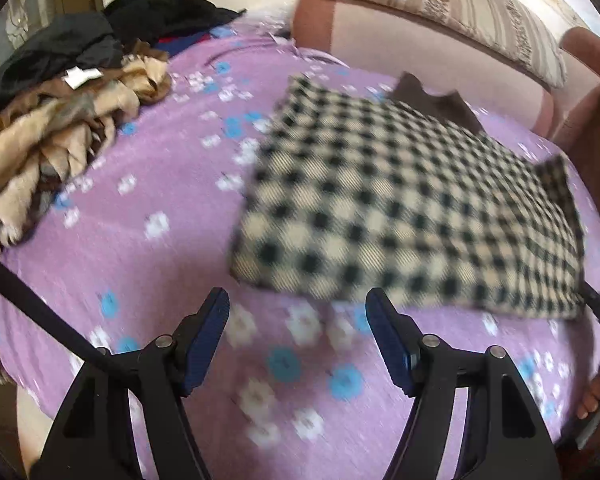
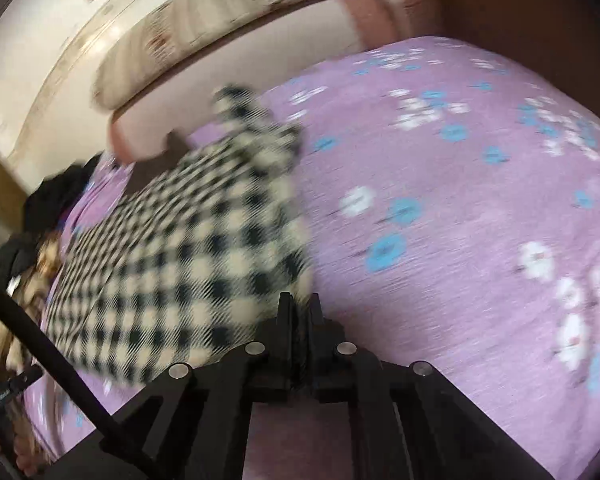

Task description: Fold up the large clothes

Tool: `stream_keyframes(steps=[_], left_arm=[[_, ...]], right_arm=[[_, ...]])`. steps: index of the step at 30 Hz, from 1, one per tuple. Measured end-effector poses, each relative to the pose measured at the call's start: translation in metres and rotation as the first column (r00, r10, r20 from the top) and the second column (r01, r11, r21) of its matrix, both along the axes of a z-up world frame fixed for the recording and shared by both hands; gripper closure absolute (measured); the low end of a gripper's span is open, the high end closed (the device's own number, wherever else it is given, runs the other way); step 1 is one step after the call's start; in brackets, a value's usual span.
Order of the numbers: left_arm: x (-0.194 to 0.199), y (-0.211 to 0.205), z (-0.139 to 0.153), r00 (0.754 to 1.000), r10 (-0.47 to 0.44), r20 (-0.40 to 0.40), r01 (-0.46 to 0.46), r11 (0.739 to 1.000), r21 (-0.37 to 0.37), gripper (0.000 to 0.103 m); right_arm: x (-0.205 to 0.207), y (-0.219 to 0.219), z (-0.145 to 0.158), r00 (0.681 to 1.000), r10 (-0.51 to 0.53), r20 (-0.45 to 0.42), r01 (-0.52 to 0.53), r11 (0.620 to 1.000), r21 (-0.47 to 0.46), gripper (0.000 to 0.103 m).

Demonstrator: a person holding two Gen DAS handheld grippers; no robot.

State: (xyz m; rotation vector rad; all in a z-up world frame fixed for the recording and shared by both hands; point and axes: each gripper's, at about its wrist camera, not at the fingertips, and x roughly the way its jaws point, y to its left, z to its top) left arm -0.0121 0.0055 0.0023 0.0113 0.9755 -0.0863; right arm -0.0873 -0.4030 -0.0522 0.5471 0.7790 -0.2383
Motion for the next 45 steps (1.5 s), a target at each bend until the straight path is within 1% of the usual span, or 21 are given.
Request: stream_keyframes(steps=[2, 4, 6, 8, 9, 10, 11, 12, 13, 15, 17, 18, 19, 20, 21, 23, 25, 30, 34, 38, 45], left_arm=[[0.014, 0.006, 0.000, 1.000, 0.005, -0.001, -0.005, 1.000, 0.014, 0.033], [0.026, 0.010, -0.002, 1.000, 0.004, -0.005, -0.003, 1.000, 0.016, 0.033], [0.035, 0.012, -0.004, 1.000, 0.004, -0.013, -0.004, 1.000, 0.003, 0.033], [0.041, 0.010, -0.005, 1.000, -0.006, -0.019, 0.005, 0.999, -0.033, 0.033], [0.043, 0.006, -0.005, 1.000, -0.013, -0.020, 0.012, 0.999, -0.049, 0.033], [0.046, 0.002, -0.005, 1.000, -0.019, -0.020, 0.018, 0.998, -0.056, 0.033], [0.049, -0.005, -0.006, 0.999, -0.033, -0.018, 0.031, 0.998, -0.055, 0.033], [0.056, -0.015, -0.006, 0.998, -0.061, -0.006, 0.061, 0.998, -0.029, 0.033], [0.062, -0.023, -0.008, 0.997, -0.083, 0.004, 0.083, 0.997, -0.001, 0.033], [0.078, -0.033, -0.019, 0.995, -0.098, 0.003, 0.097, 0.994, 0.057, 0.033], [0.096, -0.034, -0.032, 0.996, -0.084, -0.028, 0.086, 0.994, 0.069, 0.031], [0.104, -0.032, -0.037, 0.996, -0.076, -0.045, 0.079, 0.995, 0.058, 0.026], [0.108, -0.030, -0.038, 0.996, -0.071, -0.052, 0.074, 0.996, 0.045, 0.025], [0.111, -0.028, -0.038, 0.996, -0.067, -0.059, 0.069, 0.997, 0.027, 0.025], [0.110, -0.026, -0.034, 0.996, -0.063, -0.061, 0.064, 0.998, 0.013, 0.025], [0.104, -0.023, -0.028, 0.997, -0.061, -0.048, 0.061, 0.998, 0.009, 0.025], [0.091, -0.020, -0.021, 0.997, -0.058, -0.045, 0.059, 0.998, 0.012, 0.025], [0.045, -0.016, -0.011, 0.998, -0.053, -0.040, 0.053, 0.998, -0.023, 0.025], [0.013, -0.024, -0.008, 0.997, -0.050, -0.053, 0.047, 0.998, -0.051, 0.025], [-0.019, -0.040, -0.006, 0.996, -0.060, -0.060, 0.056, 0.996, -0.069, 0.025], [-0.058, -0.068, -0.007, 0.992, -0.102, -0.072, 0.099, 0.994, -0.039, 0.025]], right_arm=[[-0.007, -0.010, 0.001, 0.994, -0.092, -0.054, 0.085, 0.990, -0.111, 0.098], [-0.017, -0.016, 0.009, 0.992, -0.118, -0.037, 0.114, 0.988, -0.101, 0.097], [-0.020, -0.009, 0.024, 0.996, -0.082, 0.016, 0.083, 0.992, -0.092, 0.097], [-0.009, 0.007, 0.042, 0.999, -0.005, 0.054, 0.011, 0.994, -0.110, 0.096], [0.002, 0.016, 0.050, 0.997, 0.039, 0.069, -0.031, 0.994, -0.109, 0.091], [0.016, 0.024, 0.055, 0.993, 0.080, 0.081, -0.072, 0.992, -0.099, 0.081], [0.030, 0.030, 0.057, 0.990, 0.111, 0.089, -0.103, 0.991, -0.083, 0.076], [0.047, 0.035, 0.058, 0.985, 0.144, 0.096, -0.139, 0.989, -0.057, 0.071], [0.068, 0.038, 0.055, 0.979, 0.182, 0.095, -0.180, 0.983, -0.025, 0.071], [0.109, 0.040, 0.046, 0.976, 0.215, 0.045, -0.214, 0.977, -0.022, 0.071], [0.144, 0.033, 0.029, 0.979, 0.203, -0.036, -0.204, 0.978, -0.042, 0.071], [0.160, 0.024, 0.021, 0.982, 0.173, -0.081, -0.178, 0.982, -0.062, 0.071], [0.170, 0.012, 0.015, 0.984, 0.117, -0.132, -0.131, 0.986, -0.101, 0.072], [0.172, 0.001, 0.014, 0.987, 0.066, -0.149, -0.084, 0.990, -0.117, 0.074], [0.168, -0.007, 0.018, 0.990, 0.033, -0.136, -0.048, 0.993, -0.106, 0.073], [0.143, -0.019, 0.031, 0.997, -0.017, -0.073, 0.012, 0.998, -0.061, 0.067], [0.113, -0.021, 0.039, 0.999, -0.019, -0.029, 0.018, 0.999, -0.037, 0.054], [0.020, -0.001, 0.030, 1.000, -0.008, -0.004, 0.008, 0.998, -0.059, 0.052], [-0.028, 0.012, 0.017, 1.000, -0.011, -0.002, 0.011, 0.997, -0.079, 0.052], [-0.036, 0.018, 0.010, 1.000, 0.000, 0.005, 0.000, 0.999, -0.052, 0.052], [-0.035, 0.033, 0.012, 0.999, 0.034, 0.025, -0.032, 0.996, -0.078, 0.051]])
